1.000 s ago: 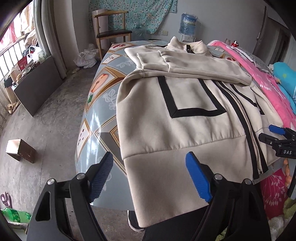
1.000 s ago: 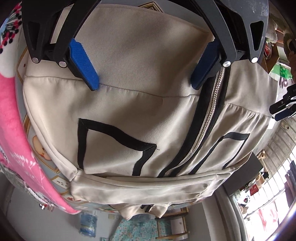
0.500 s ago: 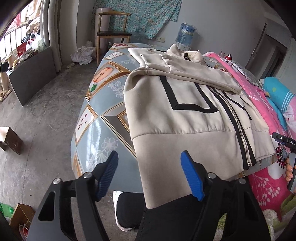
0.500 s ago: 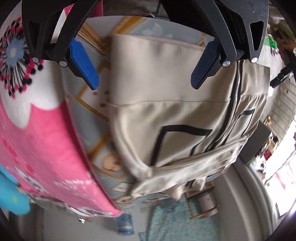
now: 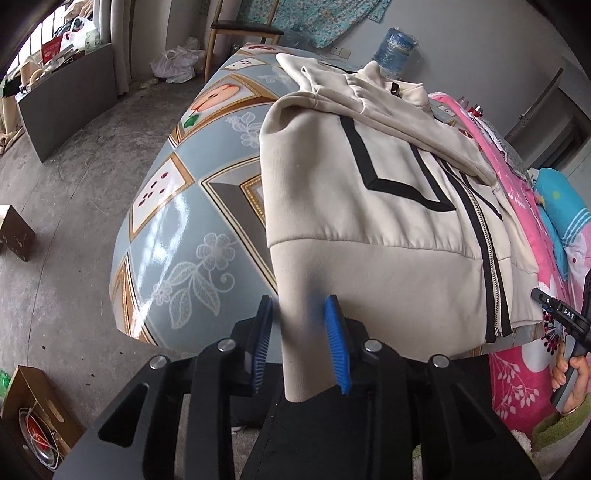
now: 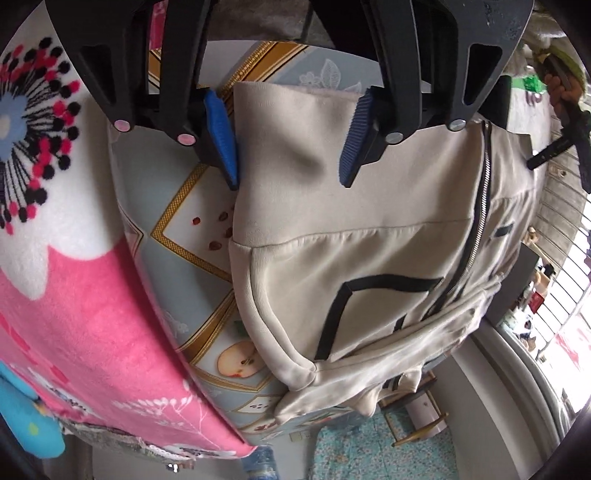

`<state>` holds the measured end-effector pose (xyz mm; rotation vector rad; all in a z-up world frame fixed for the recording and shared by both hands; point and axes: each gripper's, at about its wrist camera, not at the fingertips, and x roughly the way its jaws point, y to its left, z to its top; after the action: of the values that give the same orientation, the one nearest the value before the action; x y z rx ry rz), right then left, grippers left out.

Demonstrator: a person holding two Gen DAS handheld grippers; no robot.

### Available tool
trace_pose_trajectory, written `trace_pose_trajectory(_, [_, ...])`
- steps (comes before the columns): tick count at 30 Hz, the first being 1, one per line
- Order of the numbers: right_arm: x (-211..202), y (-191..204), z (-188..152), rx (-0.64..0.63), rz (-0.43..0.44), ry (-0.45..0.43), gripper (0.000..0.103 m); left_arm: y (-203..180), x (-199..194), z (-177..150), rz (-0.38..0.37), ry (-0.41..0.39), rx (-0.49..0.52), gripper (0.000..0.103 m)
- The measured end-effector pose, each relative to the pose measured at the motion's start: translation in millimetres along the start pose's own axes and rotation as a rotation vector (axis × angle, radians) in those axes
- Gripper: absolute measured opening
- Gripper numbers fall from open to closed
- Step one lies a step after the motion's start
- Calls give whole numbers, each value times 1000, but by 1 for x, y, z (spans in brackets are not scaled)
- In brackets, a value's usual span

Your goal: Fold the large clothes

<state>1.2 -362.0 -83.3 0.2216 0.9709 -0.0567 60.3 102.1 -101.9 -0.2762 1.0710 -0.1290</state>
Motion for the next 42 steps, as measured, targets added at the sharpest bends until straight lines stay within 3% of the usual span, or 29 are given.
trace_pose_trajectory(2, [0,-4,-4,11,-6,-8,30,-1,0,-1,10,-8,-13,28])
trace_pose_trajectory(3, [1,-7,-5,22,-3,-10,17,-2,-1,-1,20,-16,-14,16])
trace_pose_trajectory(5, [-2,-13,-6,42,17,-13,9,-9,-6,0,39,-35,16,5])
trace_pose_trajectory(8, [-29,-12,-1,31,28,-78,7,-28,-36,5,80,-119,120,4])
trace_pose_trajectory(11, [-70,-9,3,40,58,-147,5,-38,-82,13,37,-179,151,4])
trace_pose_trajectory(13, [-84,-7,1,26,36,-163,4,-44,-96,14,53,-190,182,4])
trace_pose_trajectory(16, [-67,-20,-13,63,29,-94,4,-39,-79,6,107,-116,212,4])
trace_pose_trajectory(18, [-41,-29,-23,97,32,-18,4,-22,-44,-5,102,-1,173,4])
trace_pose_trajectory(21, [-42,-29,-26,101,30,-22,4,-17,-38,-13,102,3,176,5])
trace_pose_trajectory(25, [-34,-29,-23,72,17,26,8,-12,-38,-8,69,14,172,6])
trace_pose_trajectory(27, [-25,-27,-26,53,-12,71,17,-7,-29,-10,75,46,158,10])
trace_pose_trajectory(32, [-30,-26,-36,43,-4,53,42,-7,-24,-22,54,74,141,14])
trace_pose_trajectory(42, [-24,-18,-39,53,21,69,44,-5,-20,-26,-11,119,69,23])
